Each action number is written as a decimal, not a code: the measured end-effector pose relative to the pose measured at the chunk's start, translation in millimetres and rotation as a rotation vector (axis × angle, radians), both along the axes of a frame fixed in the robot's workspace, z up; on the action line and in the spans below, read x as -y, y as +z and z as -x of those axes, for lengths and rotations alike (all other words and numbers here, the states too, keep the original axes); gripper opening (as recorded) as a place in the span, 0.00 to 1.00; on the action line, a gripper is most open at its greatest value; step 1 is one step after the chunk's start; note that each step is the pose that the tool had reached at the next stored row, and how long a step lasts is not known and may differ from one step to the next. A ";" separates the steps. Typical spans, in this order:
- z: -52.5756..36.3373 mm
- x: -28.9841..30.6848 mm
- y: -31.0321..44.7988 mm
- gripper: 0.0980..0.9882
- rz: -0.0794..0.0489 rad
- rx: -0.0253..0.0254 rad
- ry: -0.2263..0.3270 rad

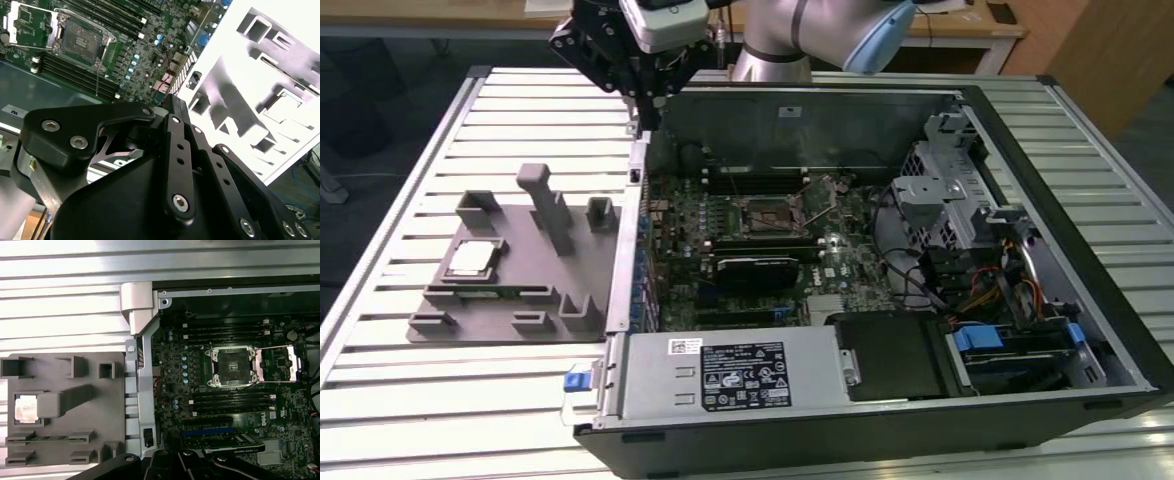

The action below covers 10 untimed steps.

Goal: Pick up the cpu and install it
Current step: 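Reach for the cpu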

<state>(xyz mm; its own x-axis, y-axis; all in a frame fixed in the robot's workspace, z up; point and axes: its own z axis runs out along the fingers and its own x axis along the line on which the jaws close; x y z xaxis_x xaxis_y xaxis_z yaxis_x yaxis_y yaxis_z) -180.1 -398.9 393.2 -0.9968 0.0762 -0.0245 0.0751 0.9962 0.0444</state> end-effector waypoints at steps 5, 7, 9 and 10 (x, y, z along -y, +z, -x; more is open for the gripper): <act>4.1 0.0 -0.1 0.01 0.000 0.0000 0.000; 5.7 0.0 -0.1 0.01 0.000 0.0000 0.000; 7.2 0.0 -0.2 0.01 0.000 0.0001 0.000; 7.8 0.0 -0.2 0.01 0.000 0.0001 0.000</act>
